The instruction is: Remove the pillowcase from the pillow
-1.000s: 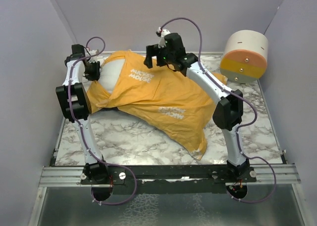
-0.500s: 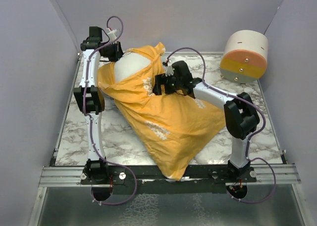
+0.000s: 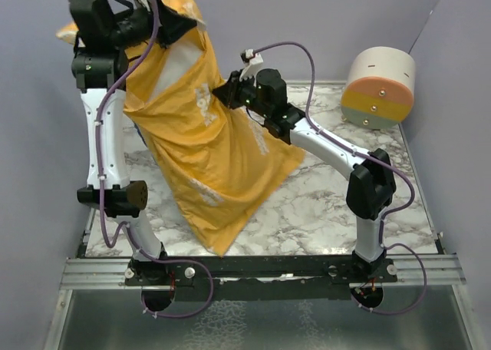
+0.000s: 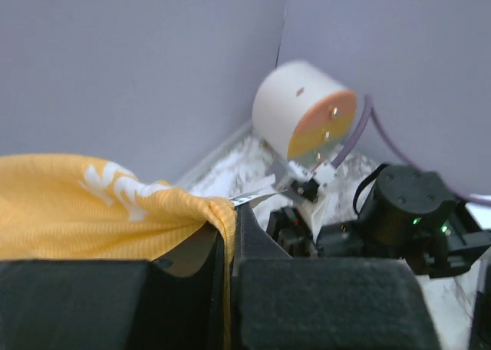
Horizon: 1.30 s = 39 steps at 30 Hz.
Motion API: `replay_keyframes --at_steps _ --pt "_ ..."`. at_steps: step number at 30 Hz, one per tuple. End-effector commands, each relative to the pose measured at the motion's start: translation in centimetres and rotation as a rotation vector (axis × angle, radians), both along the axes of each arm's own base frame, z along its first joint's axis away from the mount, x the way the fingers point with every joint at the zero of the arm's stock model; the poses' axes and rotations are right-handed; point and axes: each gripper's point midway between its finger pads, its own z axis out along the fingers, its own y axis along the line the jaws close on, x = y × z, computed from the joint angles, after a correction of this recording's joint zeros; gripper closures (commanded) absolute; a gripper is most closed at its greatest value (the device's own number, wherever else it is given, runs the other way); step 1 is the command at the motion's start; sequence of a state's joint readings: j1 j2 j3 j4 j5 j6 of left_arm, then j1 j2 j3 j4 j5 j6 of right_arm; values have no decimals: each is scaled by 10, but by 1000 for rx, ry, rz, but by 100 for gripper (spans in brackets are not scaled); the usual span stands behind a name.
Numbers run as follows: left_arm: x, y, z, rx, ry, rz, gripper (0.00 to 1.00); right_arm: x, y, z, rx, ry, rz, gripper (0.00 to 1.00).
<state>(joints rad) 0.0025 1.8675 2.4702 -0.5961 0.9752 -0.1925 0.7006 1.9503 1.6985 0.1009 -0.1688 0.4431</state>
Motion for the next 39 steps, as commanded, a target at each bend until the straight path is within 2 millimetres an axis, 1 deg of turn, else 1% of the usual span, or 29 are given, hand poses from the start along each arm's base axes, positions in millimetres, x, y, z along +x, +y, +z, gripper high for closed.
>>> replay_keyframes --at_steps 1,3,4,5,6,8,9,10,11,12,13,14,16,17,19,20,22,24,25,27,28,29,30,33,37,38,39 --pt "-81 -14 126 -99 -377 -76 100 -7 -11 164 229 -371 -159 98" --pt "-98 -7 155 -99 -516 -4 100 -12 -25 192 228 -453 -232 99" --pt "-100 -2 164 -97 -568 42 100 -16 -33 205 230 -484 -263 99" --pt "-111 4 178 -96 -642 90 100 -19 -41 214 233 -502 -292 99" --pt "-116 10 186 -96 -695 132 100 -24 -51 223 237 -521 -326 99" --pt "-123 12 195 -103 -740 153 100 -37 -66 231 231 -552 -350 96" --pt "-126 9 193 -94 -732 128 100 -44 -71 228 221 -548 -344 92" --pt "-129 4 188 -99 -697 85 100 -50 -73 221 201 -531 -331 85" --pt "-130 -1 180 -102 -644 39 100 -59 -75 211 175 -506 -310 76" --pt "-129 -6 169 -100 -591 1 100 -70 -79 202 157 -486 -292 62" --pt "-126 -10 156 -104 -526 -34 100 -79 -82 177 119 -456 -274 49" --pt "-118 -14 139 -107 -450 -63 100 -96 -94 174 132 -451 -269 44" --pt "-114 -23 117 -107 -356 -114 100 -115 -110 158 131 -423 -263 34" --pt "-115 -28 109 -107 -320 -139 100 -123 -117 153 127 -414 -255 30" --pt "-120 -43 101 -117 -267 -193 100 -139 -122 156 125 -429 -212 25" --pt "-124 -52 99 -121 -249 -222 100 -146 -122 162 126 -448 -182 23" --pt "-132 -68 98 -124 -222 -266 100 -158 -115 182 127 -491 -116 20" --pt "-139 -82 100 -135 -207 -302 100 -165 -99 199 106 -521 -45 18" --pt "-141 -86 101 -141 -198 -316 100 -168 -89 203 85 -527 -10 17" --pt "-147 -95 102 -147 -193 -335 100 -165 -68 210 33 -546 27 15" --pt "-147 -97 103 -147 -196 -337 100 -162 -60 211 13 -551 41 14" --pt "-149 -99 104 -149 -198 -338 100 -159 -54 218 6 -561 45 14" --pt "-149 -99 105 -149 -203 -336 100 -152 -45 212 -19 -558 50 13" --pt "-152 -97 108 -145 -226 -330 100 -139 -39 206 -64 -570 22 12" --pt "-159 -97 113 -152 -233 -345 100 -124 -36 200 -132 -637 -21 6" --pt "-161 -97 115 -157 -233 -351 100 -122 -37 200 -139 -665 -30 2" --pt "-163 -98 116 -162 -228 -359 100 -120 -37 200 -143 -699 -39 0"
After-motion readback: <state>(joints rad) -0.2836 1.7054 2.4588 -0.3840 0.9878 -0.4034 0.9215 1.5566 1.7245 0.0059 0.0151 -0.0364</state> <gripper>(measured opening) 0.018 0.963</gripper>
